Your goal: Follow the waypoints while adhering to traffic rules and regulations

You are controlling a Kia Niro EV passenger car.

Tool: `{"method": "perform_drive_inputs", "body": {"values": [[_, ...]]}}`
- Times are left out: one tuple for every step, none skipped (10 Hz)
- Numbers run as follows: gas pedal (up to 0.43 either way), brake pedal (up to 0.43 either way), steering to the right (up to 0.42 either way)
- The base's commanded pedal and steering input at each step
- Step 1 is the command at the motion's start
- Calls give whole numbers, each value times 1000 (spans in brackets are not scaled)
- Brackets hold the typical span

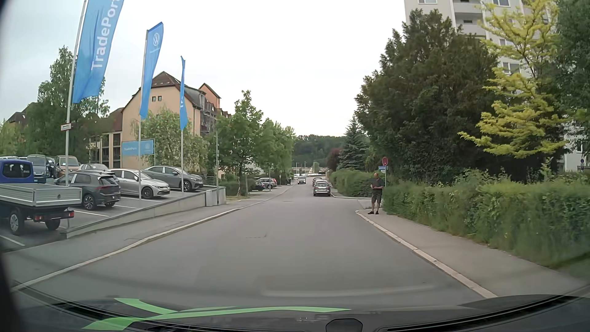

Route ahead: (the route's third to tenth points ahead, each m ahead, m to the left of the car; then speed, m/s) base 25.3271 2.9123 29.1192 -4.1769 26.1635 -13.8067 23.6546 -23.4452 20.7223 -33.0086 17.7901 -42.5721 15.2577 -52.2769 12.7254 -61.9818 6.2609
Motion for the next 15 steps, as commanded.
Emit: {"method": "perform_drive_inputs", "body": {"values": [[0, 195, 5], [0, 195, 5], [0, 195, 5], [0, 195, 4], [0, 195, 2], [0, 195, 1], [0, 195, 1], [0, 195, 0], [0, 195, -2], [0, 195, -5], [0, 195, -6], [0, 195, -6], [0, 195, -6], [0, 195, -6], [0, 195, -6]]}}
